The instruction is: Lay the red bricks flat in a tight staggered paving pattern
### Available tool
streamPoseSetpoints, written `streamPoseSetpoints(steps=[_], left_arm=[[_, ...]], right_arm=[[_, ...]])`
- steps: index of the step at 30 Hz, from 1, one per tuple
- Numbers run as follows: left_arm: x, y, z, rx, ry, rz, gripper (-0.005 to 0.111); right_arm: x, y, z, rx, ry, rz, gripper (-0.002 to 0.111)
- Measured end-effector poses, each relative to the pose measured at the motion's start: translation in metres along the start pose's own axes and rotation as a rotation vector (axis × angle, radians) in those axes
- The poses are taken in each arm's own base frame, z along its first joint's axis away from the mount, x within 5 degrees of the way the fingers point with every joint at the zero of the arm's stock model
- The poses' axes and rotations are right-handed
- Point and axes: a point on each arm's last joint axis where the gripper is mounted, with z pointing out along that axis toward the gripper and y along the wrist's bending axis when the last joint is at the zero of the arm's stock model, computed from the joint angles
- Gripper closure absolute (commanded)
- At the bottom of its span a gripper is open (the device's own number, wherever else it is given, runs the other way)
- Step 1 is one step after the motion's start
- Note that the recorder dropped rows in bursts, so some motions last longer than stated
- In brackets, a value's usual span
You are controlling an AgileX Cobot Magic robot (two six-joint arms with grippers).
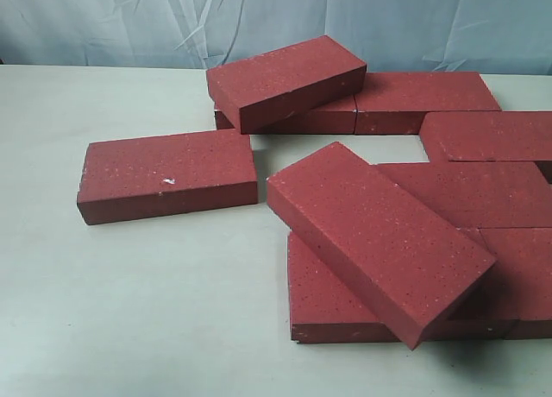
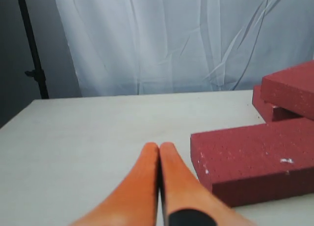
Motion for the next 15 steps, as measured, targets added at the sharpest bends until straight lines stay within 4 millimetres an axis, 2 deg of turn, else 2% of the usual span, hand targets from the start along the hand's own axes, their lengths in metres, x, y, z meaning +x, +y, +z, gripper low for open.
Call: streamPoseSetpoints(steps=[15], left_arm=[[-0.016,0.000,-0.001,-0.005,-0.179,0.000,0.107]], right_arm=[[-0.001,0.002,0.000,-0.018,-0.007,0.017,0.109]])
